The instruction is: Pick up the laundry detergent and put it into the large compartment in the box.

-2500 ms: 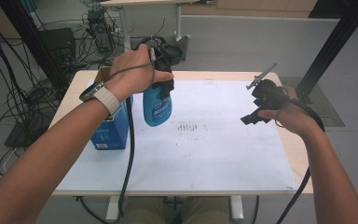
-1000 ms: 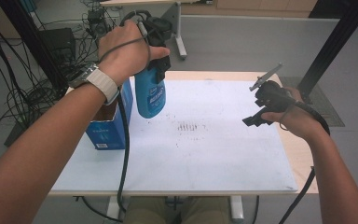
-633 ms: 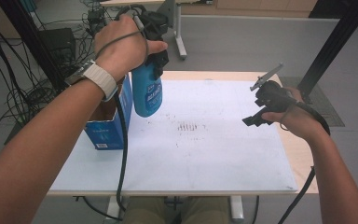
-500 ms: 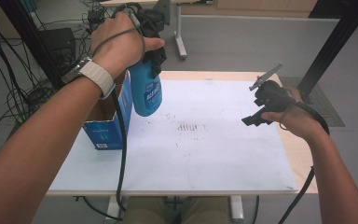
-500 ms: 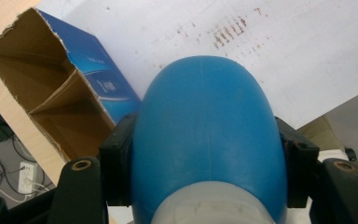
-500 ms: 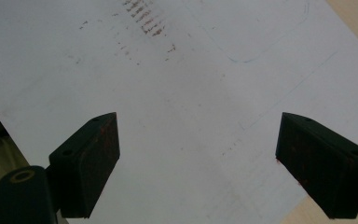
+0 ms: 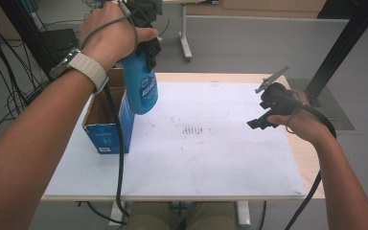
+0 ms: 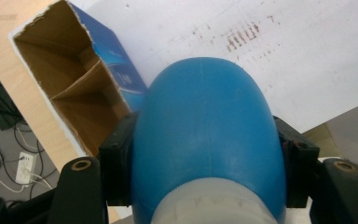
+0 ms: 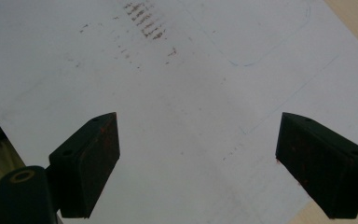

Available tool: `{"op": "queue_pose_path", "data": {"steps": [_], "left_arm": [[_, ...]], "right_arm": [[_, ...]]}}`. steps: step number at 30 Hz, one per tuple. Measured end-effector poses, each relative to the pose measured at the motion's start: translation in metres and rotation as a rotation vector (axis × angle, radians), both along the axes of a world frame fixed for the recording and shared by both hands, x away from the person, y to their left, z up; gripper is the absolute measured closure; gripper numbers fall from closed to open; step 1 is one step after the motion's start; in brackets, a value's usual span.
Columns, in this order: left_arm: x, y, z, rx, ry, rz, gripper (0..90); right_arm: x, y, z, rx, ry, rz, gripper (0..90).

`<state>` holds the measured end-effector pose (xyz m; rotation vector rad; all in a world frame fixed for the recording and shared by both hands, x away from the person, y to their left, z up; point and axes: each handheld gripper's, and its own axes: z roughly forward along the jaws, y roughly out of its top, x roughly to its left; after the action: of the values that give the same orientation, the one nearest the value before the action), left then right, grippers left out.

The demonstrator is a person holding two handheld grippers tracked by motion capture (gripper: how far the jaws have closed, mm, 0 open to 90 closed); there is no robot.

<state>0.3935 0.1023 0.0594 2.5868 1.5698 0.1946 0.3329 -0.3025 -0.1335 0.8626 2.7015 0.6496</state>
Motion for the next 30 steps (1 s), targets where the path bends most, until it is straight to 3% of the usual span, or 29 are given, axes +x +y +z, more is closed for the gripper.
{"op": "queue_pose_path", "data": {"steps": [16, 30], "left_arm": [[0.000, 0.019, 0.018, 0.015, -0.011, 0.066, 37.2], [0.001, 0.033, 0.030, 0.002, -0.022, 0.126, 37.2]], "right_arm": [[0.002, 0.005, 0.003, -0.005, -0.013, 0.016, 13.6], [0.010, 0.004, 0.000, -0.003, -0.008, 0.026, 13.6]]}}
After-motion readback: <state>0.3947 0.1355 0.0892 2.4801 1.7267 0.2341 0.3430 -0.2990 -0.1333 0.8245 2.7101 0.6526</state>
